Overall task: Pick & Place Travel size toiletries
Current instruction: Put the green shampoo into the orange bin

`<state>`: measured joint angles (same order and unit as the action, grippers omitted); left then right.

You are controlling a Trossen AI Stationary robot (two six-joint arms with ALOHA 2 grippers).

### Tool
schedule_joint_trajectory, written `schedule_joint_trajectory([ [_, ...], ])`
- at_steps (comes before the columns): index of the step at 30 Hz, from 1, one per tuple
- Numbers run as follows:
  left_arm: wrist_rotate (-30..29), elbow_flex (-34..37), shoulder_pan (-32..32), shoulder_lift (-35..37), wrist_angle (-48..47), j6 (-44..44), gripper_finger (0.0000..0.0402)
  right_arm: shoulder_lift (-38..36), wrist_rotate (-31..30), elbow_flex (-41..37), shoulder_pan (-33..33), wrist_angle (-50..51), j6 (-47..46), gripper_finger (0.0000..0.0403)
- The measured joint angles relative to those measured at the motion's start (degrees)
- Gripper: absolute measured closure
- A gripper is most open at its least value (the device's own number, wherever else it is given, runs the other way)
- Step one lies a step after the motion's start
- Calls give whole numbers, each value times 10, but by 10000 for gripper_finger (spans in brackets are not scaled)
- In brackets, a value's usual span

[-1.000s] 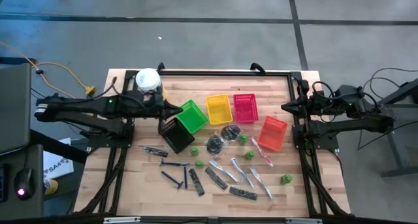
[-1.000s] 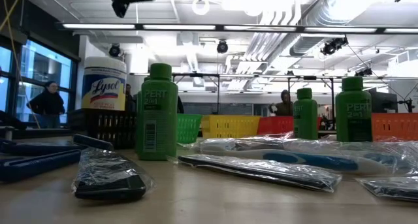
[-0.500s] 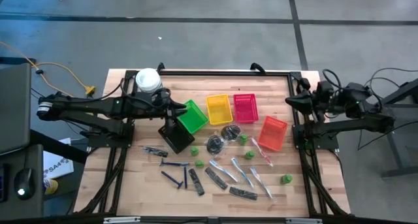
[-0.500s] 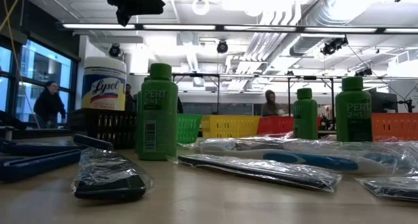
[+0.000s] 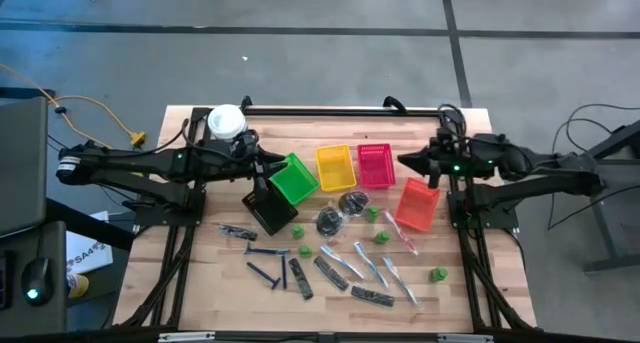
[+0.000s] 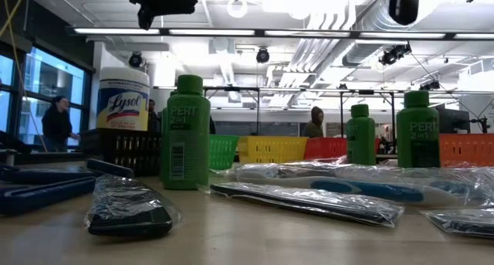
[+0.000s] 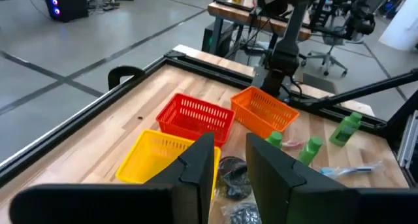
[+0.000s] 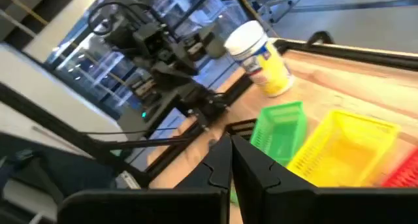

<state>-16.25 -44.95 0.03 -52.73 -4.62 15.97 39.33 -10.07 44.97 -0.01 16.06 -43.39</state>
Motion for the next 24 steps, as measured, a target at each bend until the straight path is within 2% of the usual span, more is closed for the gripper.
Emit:
schedule_joint_trajectory([
  [4,0,0,0,0,1,9,316,37,33,0,0,11,-14,398],
  [11,0,0,0,0,11,20,316,60,100,-1,2,96,-181,398],
  [18,8,0,0,2,11,21,316,75,142,0,61,-18,-248,398],
  [24,23,0,0,2,11,21,316,90,103,0,145,-18,-340,398],
])
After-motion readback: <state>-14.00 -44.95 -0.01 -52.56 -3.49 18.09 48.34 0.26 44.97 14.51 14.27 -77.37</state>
